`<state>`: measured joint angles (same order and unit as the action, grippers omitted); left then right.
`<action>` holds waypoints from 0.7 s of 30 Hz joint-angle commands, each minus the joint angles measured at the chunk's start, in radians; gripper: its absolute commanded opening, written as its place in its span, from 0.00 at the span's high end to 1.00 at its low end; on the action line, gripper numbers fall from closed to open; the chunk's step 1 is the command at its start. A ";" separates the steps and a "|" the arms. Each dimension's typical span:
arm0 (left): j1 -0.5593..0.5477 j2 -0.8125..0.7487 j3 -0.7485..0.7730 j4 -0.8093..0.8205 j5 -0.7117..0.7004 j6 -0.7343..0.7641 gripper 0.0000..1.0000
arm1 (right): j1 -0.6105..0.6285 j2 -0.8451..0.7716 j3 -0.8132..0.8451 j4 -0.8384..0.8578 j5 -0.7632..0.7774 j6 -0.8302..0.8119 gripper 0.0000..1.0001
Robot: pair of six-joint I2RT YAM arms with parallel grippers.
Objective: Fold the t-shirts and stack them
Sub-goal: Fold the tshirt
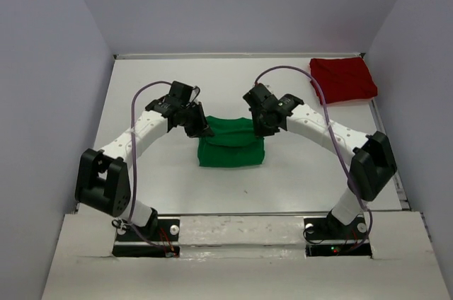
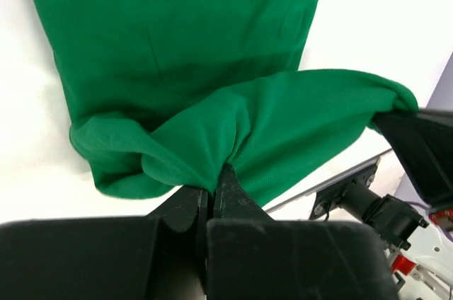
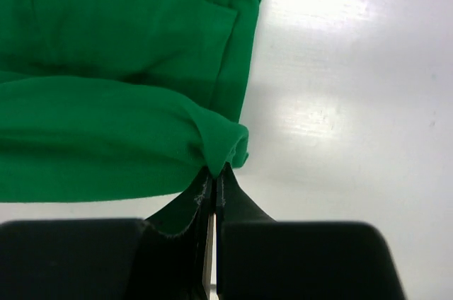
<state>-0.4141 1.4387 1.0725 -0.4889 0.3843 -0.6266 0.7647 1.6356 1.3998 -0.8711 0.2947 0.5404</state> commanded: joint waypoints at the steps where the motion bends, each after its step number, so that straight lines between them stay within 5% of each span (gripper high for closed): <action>1: 0.035 0.095 0.108 0.024 0.079 0.102 1.00 | -0.115 0.096 0.099 0.090 -0.126 -0.198 1.00; 11: 0.047 0.293 0.168 0.088 0.137 0.126 1.00 | -0.255 0.371 0.261 0.181 -0.371 -0.353 0.97; 15: 0.063 0.302 0.173 0.098 0.134 0.140 1.00 | -0.280 0.438 0.336 0.184 -0.398 -0.395 0.69; 16: 0.063 0.305 0.175 0.099 0.125 0.139 1.00 | -0.289 0.441 0.356 0.195 -0.385 -0.404 0.55; 21: 0.063 0.318 0.152 0.122 0.142 0.134 1.00 | -0.309 0.492 0.465 0.159 -0.366 -0.432 0.40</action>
<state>-0.3576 1.7649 1.2160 -0.3901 0.4824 -0.5121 0.4725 2.1155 1.7504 -0.7361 -0.0715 0.1589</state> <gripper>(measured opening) 0.040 0.581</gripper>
